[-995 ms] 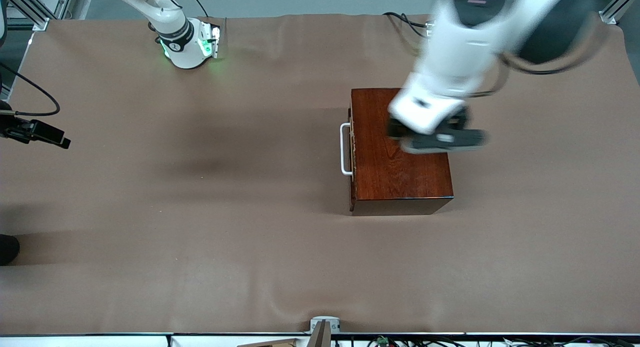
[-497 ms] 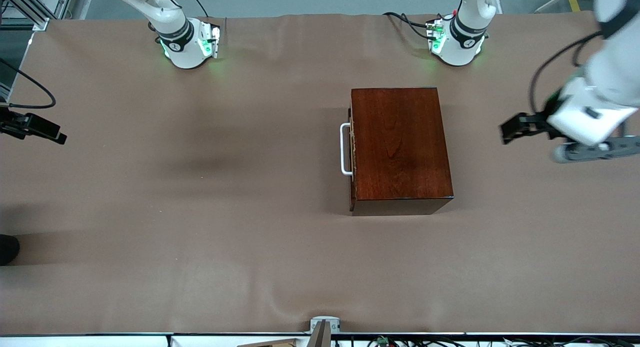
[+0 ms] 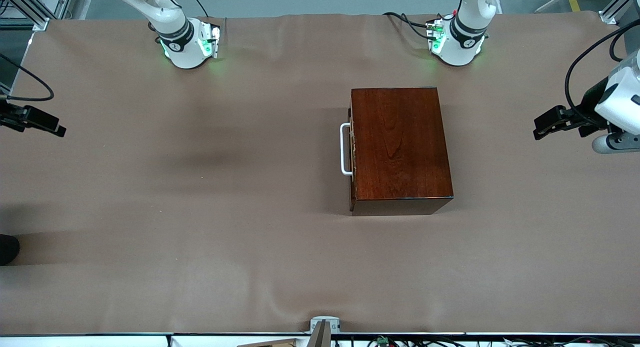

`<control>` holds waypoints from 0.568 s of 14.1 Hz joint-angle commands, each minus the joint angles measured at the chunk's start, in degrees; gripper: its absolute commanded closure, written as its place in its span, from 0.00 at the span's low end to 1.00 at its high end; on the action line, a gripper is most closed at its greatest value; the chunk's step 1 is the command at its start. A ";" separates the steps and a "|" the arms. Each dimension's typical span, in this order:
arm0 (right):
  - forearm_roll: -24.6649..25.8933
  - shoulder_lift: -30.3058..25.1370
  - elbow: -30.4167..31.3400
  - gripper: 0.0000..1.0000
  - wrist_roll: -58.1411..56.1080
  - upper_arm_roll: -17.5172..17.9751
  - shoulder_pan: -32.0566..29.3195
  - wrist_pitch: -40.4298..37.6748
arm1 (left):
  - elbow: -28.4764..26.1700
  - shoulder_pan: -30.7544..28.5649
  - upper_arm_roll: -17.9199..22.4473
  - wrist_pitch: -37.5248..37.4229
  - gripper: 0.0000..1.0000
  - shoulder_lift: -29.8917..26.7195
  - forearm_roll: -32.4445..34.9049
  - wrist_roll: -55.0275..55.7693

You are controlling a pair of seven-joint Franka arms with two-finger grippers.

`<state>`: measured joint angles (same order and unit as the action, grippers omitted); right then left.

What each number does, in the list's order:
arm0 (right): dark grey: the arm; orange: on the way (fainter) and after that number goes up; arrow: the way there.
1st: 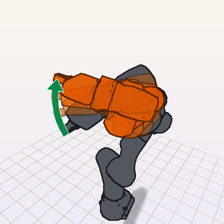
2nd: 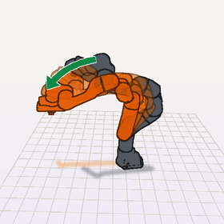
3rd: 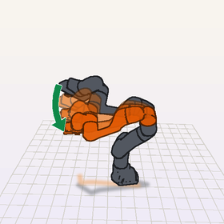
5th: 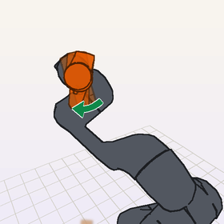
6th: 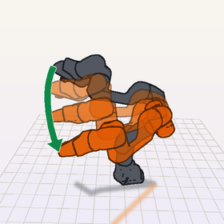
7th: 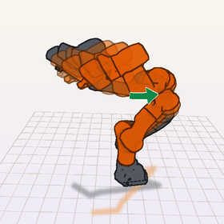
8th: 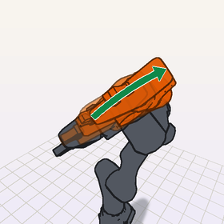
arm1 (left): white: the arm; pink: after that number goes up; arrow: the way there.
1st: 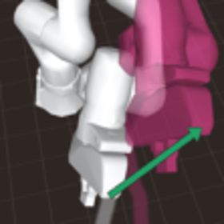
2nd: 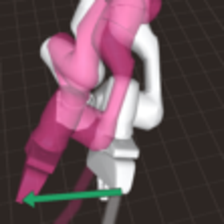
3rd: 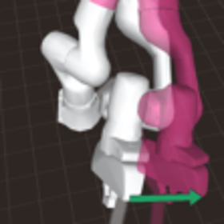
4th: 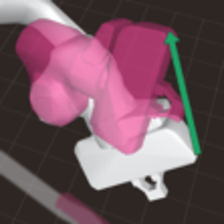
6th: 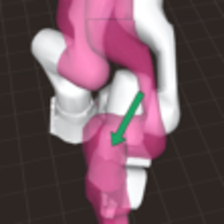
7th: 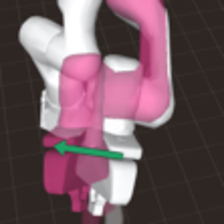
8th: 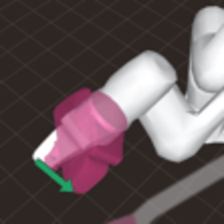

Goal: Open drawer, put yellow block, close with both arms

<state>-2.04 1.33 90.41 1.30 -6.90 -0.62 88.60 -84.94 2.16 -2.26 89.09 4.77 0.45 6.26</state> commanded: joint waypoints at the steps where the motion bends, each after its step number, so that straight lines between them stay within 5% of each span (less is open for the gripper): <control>1: -0.33 -4.05 3.90 0.00 0.19 0.48 -0.78 0.26 | -2.08 -0.23 0.59 1.35 0.00 -1.78 -1.33 -1.78; 8: -0.33 -4.32 3.99 0.00 0.19 0.39 -1.66 0.70 | -1.28 -0.31 0.59 1.08 0.00 -1.52 -0.98 -1.95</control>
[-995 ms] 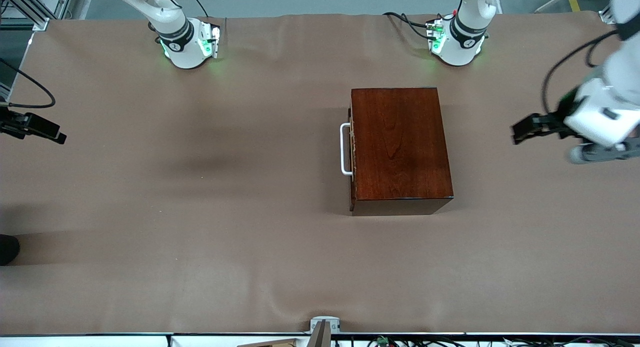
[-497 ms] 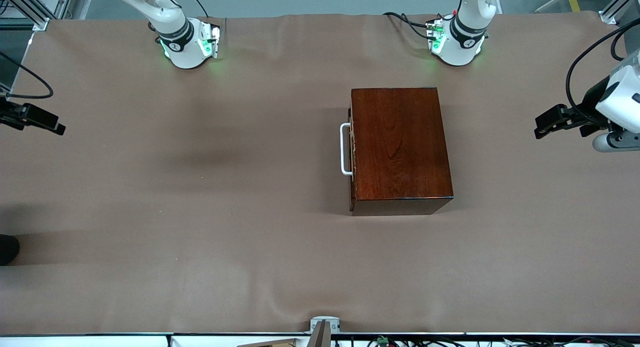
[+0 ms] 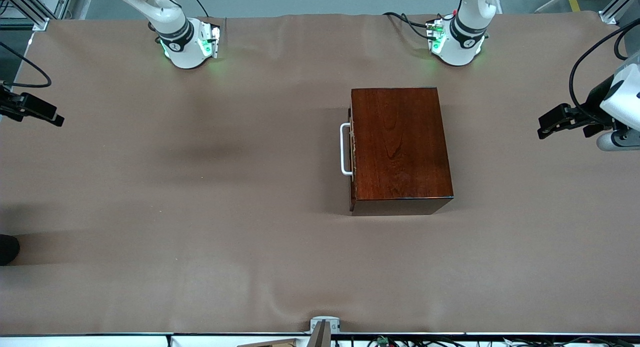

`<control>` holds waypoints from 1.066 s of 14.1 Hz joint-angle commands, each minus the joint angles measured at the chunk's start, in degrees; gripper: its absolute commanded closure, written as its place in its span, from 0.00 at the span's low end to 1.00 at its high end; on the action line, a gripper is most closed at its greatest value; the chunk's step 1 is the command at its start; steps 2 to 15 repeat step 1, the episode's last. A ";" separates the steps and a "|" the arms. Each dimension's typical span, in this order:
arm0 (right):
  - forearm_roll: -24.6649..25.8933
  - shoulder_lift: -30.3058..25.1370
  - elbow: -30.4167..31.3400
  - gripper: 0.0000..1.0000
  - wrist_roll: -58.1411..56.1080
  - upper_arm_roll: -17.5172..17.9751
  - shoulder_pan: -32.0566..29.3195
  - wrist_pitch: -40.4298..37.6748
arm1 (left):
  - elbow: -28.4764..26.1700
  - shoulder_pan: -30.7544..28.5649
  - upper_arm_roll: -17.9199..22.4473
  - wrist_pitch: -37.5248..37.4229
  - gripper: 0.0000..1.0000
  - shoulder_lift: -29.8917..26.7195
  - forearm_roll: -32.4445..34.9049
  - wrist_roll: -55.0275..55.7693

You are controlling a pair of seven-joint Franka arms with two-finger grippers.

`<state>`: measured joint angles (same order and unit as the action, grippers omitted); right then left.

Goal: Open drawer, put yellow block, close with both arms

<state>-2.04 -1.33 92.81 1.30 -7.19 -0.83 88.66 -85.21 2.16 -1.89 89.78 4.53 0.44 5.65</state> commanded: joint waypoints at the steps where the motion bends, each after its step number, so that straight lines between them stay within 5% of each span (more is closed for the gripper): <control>1: -0.33 -1.48 1.58 0.00 0.19 0.69 -1.55 0.73 | -1.01 -0.23 0.22 0.31 0.00 -1.28 -0.88 -1.34; 15: -0.33 -1.48 1.58 0.00 0.19 0.69 -1.55 0.73 | -1.01 -0.23 0.22 0.31 0.00 -1.28 -0.88 -1.34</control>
